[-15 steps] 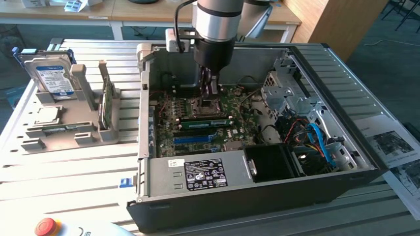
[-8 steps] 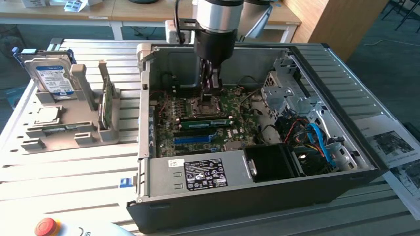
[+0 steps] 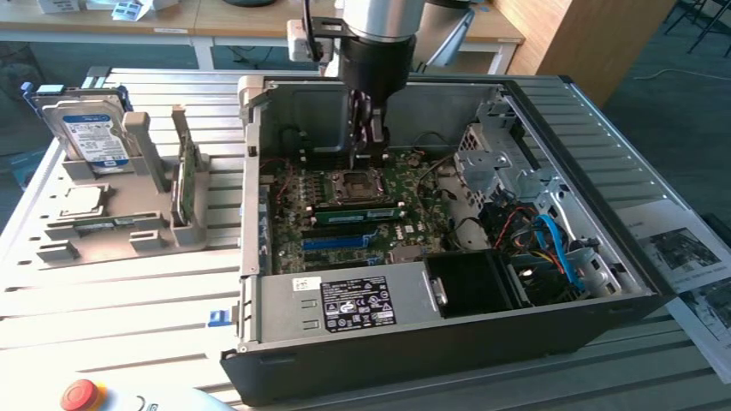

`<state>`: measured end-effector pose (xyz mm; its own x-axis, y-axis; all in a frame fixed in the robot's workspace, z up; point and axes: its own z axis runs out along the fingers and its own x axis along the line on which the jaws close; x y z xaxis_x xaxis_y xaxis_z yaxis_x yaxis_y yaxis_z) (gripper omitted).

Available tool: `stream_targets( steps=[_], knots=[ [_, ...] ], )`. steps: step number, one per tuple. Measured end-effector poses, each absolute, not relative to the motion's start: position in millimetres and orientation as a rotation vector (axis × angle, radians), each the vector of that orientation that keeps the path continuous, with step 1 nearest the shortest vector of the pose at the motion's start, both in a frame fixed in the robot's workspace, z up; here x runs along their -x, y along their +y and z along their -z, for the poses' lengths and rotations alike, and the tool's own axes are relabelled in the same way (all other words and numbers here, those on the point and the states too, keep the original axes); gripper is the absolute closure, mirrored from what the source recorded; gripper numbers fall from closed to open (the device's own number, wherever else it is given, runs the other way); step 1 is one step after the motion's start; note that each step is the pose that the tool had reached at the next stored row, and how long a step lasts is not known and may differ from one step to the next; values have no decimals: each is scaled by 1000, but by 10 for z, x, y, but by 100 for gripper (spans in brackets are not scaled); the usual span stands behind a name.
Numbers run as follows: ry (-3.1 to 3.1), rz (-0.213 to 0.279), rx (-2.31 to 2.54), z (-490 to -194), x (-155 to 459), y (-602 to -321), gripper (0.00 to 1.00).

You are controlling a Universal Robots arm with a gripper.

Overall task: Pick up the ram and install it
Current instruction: 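Press down the ram until it locks into place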

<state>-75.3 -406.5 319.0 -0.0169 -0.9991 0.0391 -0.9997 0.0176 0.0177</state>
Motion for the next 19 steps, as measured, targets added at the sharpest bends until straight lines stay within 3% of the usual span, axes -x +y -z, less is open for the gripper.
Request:
stream_targets(
  steps=[19],
  knots=[
    [-2207,-33,-2169,-3448,753,-4065,90]
  ],
)
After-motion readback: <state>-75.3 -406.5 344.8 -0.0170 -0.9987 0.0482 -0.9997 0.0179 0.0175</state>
